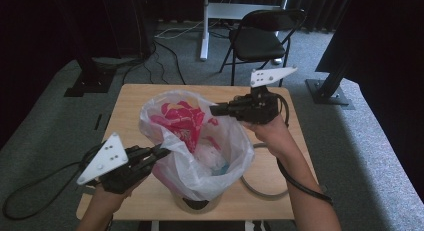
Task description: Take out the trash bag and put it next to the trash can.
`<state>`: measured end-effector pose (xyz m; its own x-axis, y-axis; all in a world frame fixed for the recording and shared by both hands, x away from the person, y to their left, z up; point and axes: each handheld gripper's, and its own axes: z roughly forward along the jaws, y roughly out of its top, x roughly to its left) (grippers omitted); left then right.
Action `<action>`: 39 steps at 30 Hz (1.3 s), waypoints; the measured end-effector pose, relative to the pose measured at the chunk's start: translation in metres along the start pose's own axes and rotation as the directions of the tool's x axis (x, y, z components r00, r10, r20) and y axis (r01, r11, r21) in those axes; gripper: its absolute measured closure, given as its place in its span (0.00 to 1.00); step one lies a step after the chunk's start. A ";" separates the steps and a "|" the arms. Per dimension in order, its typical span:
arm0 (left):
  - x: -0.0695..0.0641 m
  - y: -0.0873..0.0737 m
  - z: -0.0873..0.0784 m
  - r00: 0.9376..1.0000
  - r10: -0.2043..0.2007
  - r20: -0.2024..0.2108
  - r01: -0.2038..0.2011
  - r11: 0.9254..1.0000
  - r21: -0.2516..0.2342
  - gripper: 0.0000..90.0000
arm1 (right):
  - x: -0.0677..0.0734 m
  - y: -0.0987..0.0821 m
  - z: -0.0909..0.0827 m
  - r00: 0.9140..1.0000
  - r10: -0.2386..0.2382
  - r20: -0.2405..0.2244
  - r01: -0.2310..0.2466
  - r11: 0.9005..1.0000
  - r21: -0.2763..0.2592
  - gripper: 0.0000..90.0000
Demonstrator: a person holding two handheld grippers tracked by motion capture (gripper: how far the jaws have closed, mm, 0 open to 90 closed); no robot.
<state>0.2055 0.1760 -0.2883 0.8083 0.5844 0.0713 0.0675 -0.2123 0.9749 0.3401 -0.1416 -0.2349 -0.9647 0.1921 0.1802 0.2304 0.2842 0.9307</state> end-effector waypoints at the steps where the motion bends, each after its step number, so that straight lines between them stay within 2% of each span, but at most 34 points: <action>1: 0.001 -0.002 0.005 1.000 -0.010 0.006 0.010 1.000 0.008 0.99 | 0.001 -0.004 0.003 0.999 0.014 -0.031 -0.014 1.000 0.005 0.99; 5: 0.001 -0.007 0.019 0.999 -0.030 0.025 0.030 0.999 0.029 0.99 | 0.000 -0.024 0.014 0.991 0.055 -0.120 -0.053 0.998 0.024 0.99; 6: 0.001 -0.007 0.021 0.999 -0.034 0.029 0.033 0.999 0.031 0.99 | 0.000 -0.028 0.016 0.987 0.062 -0.148 -0.058 0.998 0.028 0.96; 7: 0.001 -0.007 0.024 0.999 -0.035 0.031 0.034 0.999 0.030 0.99 | 0.000 -0.030 0.019 0.981 0.066 -0.183 -0.060 0.998 0.038 0.80; 8: 0.001 -0.006 0.026 0.999 -0.039 0.036 0.038 0.999 0.031 0.99 | 0.001 -0.033 0.022 0.974 0.069 -0.214 -0.060 0.997 0.050 0.69; 10: 0.000 -0.005 0.029 0.998 -0.046 0.047 0.044 0.999 0.027 0.99 | 0.002 -0.035 0.027 0.964 0.090 -0.252 -0.073 0.994 0.078 0.52; 13: -0.002 -0.003 0.035 0.997 -0.049 0.059 0.048 0.999 0.021 0.99 | 0.007 -0.037 0.039 0.956 0.090 -0.278 -0.052 0.988 0.143 0.40; 16: -0.003 -0.001 0.038 0.996 -0.050 0.072 0.049 0.999 0.011 0.99 | 0.017 -0.037 0.050 0.958 0.073 -0.277 -0.016 0.979 0.201 0.30; 19: -0.004 0.002 0.039 0.996 -0.050 0.079 0.050 0.999 -0.002 0.99 | 0.024 -0.035 0.059 0.960 0.055 -0.276 0.013 0.971 0.238 0.28; 20: -0.006 0.004 0.039 0.995 -0.042 0.087 0.042 0.999 -0.006 0.99 | 0.026 -0.034 0.062 0.958 0.055 -0.281 0.015 0.970 0.241 0.29; 22: -0.008 0.006 0.039 0.994 -0.040 0.098 0.041 0.999 -0.012 0.99 | 0.028 -0.033 0.066 0.955 0.036 -0.293 0.042 0.966 0.254 0.41; 23: -0.008 0.007 0.040 0.995 -0.034 0.095 0.035 0.999 -0.011 0.99 | 0.030 -0.033 0.069 0.956 0.010 -0.294 0.071 0.962 0.263 0.49; 24: -0.009 0.007 0.040 0.996 -0.027 0.091 0.027 1.000 -0.006 0.99 | 0.033 -0.034 0.071 0.959 -0.023 -0.283 0.102 0.957 0.270 0.66; 25: -0.008 0.007 0.040 0.996 -0.022 0.085 0.022 1.000 0.003 0.95 | 0.034 -0.035 0.073 0.959 -0.037 -0.282 0.119 0.952 0.281 0.72; 27: -0.006 0.005 0.040 0.996 -0.023 0.091 0.020 0.999 0.027 0.86 | 0.034 -0.036 0.075 0.958 -0.032 -0.286 0.121 0.947 0.298 0.90; 29: -0.004 0.003 0.040 0.997 -0.032 0.074 0.029 0.999 0.040 0.72 | 0.032 -0.038 0.075 0.962 -0.037 -0.271 0.124 0.942 0.311 0.96; 33: 0.001 0.002 0.035 0.997 -0.054 0.055 0.051 0.997 0.061 0.49 | 0.028 -0.038 0.071 0.970 -0.034 -0.241 0.107 0.949 0.297 0.98; 35: 0.003 0.002 0.031 0.997 -0.057 0.047 0.054 0.997 0.061 0.45 | 0.026 -0.038 0.068 0.974 -0.038 -0.222 0.103 0.953 0.286 0.98; 39: 0.006 -0.001 0.025 0.996 -0.067 0.057 0.063 0.995 0.072 0.38 | 0.021 -0.037 0.061 0.977 -0.032 -0.209 0.087 0.961 0.261 0.99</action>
<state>0.2244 0.1601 -0.2936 0.8340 0.5517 -0.0064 0.1600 -0.2308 0.9597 0.3193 -0.0908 -0.2846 -0.9768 -0.0175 0.2132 0.1710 0.5352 0.8272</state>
